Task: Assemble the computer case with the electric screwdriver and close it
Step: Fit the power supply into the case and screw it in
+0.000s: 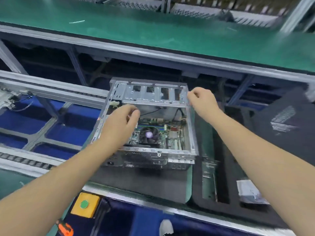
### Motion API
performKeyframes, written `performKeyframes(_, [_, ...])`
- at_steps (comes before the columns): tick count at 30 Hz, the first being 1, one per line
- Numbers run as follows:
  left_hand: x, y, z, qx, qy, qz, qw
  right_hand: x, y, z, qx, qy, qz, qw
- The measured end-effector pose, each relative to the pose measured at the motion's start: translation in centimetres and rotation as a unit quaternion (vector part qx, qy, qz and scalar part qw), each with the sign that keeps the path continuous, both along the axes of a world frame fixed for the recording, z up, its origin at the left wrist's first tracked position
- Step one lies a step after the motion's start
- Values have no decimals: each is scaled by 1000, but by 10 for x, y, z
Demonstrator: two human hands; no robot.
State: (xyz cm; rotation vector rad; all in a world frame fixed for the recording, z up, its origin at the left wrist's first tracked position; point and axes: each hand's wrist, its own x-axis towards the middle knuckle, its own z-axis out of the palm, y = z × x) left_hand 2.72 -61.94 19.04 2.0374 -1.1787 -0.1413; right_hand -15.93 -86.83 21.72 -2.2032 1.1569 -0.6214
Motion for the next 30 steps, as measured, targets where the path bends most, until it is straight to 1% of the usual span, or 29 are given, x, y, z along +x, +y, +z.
performKeyframes(1, [-18, -16, 4, 8, 10, -22, 1000, -26, -6, -2, -8, -2, -36, 999])
performKeyframes(3, [-55, -41, 8, 29, 19, -60, 998, -71, -15, -14, 5, 13, -86, 996])
performKeyframes(4, [-73, -52, 8, 41, 20, -74, 996, -90, -19, -25, 19, 30, -94, 995])
performKeyframes(6, [-99, -69, 2, 62, 21, -92, 994, -118, -27, -55, 49, 91, -79, 991])
performKeyframes(8, [-116, -81, -7, 74, 22, -88, 993, -132, -28, -86, 69, 159, -24, 985])
performKeyframes(11, [-131, -92, -18, 78, 30, -41, 996, -130, -22, -128, 76, 243, 121, 959])
performKeyframes(13, [-138, -94, -22, 74, 57, 4, 996, -127, -15, -152, 72, 273, 223, 933])
performKeyframes(16, [-146, -94, -25, 84, 65, 58, 993, -123, -10, -173, 27, 290, 323, 901])
performKeyframes(20, [-154, -90, -25, 87, 86, 116, 986, -118, -11, -179, -39, 276, 385, 880])
performKeyframes(24, [-159, -87, -21, 89, 90, 138, 982, -112, -13, -178, -78, 286, 437, 849])
performKeyframes(27, [-161, -83, -19, 91, 88, 151, 980, -109, -12, -175, -135, 310, 459, 822])
performKeyframes(30, [-164, -81, -19, 90, 87, 165, 978, -110, -9, -173, -156, 321, 466, 810])
